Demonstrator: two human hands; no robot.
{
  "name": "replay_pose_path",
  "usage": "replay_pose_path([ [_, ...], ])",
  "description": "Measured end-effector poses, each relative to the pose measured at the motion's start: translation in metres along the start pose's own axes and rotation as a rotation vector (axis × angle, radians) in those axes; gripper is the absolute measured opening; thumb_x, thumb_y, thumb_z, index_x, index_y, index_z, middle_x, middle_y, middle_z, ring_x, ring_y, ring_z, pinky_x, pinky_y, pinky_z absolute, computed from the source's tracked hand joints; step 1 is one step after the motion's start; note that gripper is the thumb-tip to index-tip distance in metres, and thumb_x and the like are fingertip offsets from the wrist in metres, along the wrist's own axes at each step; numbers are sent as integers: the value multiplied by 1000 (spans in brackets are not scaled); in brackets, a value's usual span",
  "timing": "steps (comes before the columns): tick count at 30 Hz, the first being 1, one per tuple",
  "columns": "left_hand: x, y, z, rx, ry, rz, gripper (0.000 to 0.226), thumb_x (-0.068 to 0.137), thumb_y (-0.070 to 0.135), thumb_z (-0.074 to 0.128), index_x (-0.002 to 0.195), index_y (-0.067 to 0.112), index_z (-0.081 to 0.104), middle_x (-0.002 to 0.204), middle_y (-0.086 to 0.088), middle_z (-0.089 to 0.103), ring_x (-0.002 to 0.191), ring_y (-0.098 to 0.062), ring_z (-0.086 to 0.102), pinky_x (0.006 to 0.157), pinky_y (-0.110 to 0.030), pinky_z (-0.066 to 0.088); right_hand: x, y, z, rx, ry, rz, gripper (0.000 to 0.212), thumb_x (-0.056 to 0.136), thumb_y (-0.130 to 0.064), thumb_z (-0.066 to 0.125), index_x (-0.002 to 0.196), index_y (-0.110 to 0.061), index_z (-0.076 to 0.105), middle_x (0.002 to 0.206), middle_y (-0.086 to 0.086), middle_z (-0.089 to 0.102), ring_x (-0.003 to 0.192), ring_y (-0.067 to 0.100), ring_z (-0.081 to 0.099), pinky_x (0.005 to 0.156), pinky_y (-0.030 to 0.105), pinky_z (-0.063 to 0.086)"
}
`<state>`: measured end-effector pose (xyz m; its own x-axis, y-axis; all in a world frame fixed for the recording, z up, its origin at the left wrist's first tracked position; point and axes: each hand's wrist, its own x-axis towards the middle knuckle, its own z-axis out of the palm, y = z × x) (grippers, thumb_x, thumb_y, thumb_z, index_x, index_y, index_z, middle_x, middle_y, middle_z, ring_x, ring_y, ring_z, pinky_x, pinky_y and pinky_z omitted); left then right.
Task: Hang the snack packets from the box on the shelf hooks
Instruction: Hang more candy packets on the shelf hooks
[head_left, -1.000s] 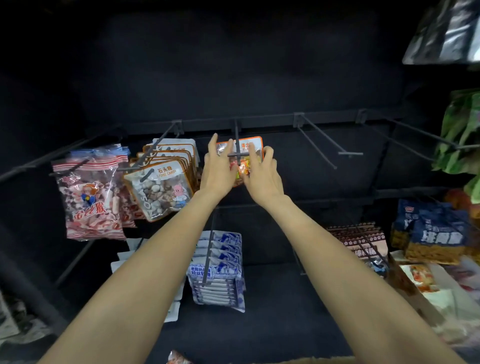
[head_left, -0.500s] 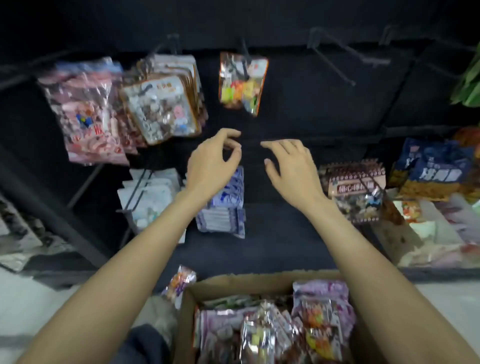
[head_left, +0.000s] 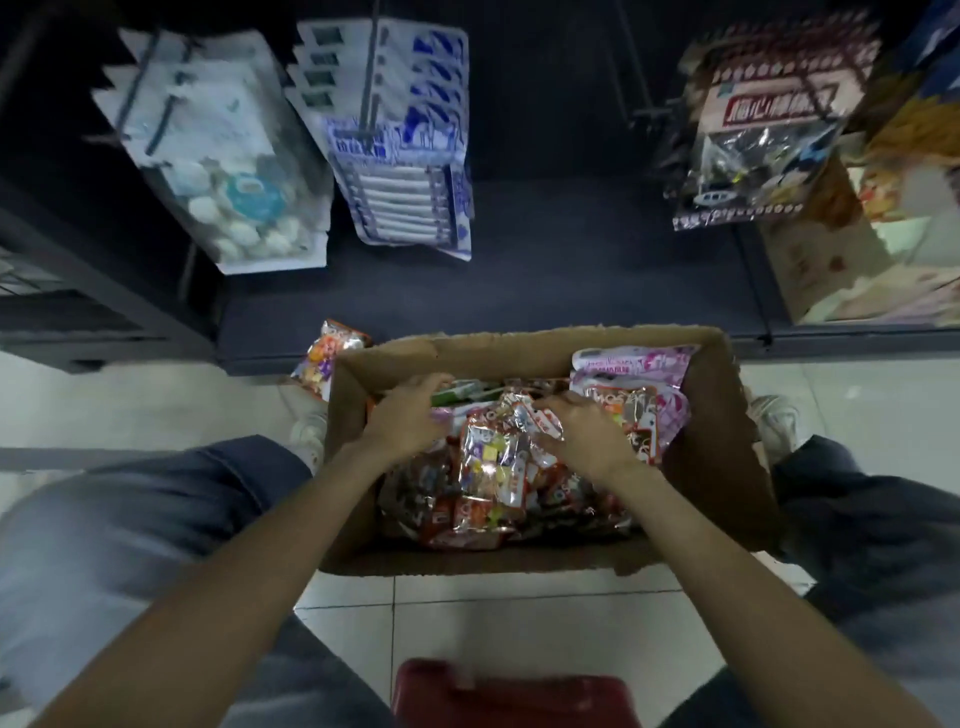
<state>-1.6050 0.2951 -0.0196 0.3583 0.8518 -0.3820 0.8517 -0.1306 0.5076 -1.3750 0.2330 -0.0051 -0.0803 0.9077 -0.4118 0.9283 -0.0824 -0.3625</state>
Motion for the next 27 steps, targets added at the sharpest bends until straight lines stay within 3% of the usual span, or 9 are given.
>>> replay_pose_path([
  [4,5,-34,50,28,-174,-143,77,81,22,71,146,22,30,142,-13,44,124,-31,47,96,-36,44,27,7,61,207,-190,172,68,88,-36,64,146,-19,31,145,14,34,126,35,44,100,39,41],
  [9,5,-58,82,8,-253,-222,92,78,15,75,150,21,19,151,-12,30,136,-30,32,110,-37,33,53,2,116,515,-266,418,91,85,-30,71,152,-23,9,151,18,22,132,38,37,101,41,42],
  [13,16,-65,88,39,-279,-210,96,81,18,73,152,21,9,157,-8,15,143,-29,15,114,-39,22,62,-5,134,718,-284,601,104,85,-17,70,150,-35,-9,155,24,8,118,40,52,82,37,51],
  [15,22,-68,88,82,-357,-212,103,80,21,74,153,20,1,158,-8,11,145,-29,10,115,-39,18,63,-7,137,712,-228,641,105,85,-13,70,150,-37,-9,153,23,14,107,38,58,65,31,48],
  [17,26,-71,90,160,-426,-189,106,79,22,75,152,19,-1,157,-10,14,144,-28,13,114,-37,19,64,-6,138,719,-142,670,99,84,-8,69,151,-32,1,138,23,42,89,30,62,58,29,47],
  [18,27,-72,91,198,-427,-174,104,78,22,75,152,19,2,155,-10,18,142,-28,17,113,-36,22,63,-4,137,727,-129,685,91,84,-8,70,150,-26,11,130,21,51,90,30,62,64,32,50],
  [20,28,-72,93,245,-364,-146,89,80,18,73,150,19,18,149,-10,30,137,-28,27,110,-37,28,62,0,133,699,-130,697,58,84,-12,70,134,-10,41,121,16,60,103,30,60,80,36,50],
  [22,28,-73,93,282,-320,-103,66,83,14,68,141,19,37,139,-9,41,130,-26,36,106,-35,34,59,6,125,656,-93,678,31,88,-16,66,115,-3,58,112,14,64,95,26,60,77,33,49],
  [27,21,-71,87,345,-368,29,30,89,25,62,118,20,58,118,-3,56,111,-20,50,94,-32,40,45,26,104,499,70,551,14,96,-11,50,106,-3,56,96,11,64,78,21,54,57,24,36],
])
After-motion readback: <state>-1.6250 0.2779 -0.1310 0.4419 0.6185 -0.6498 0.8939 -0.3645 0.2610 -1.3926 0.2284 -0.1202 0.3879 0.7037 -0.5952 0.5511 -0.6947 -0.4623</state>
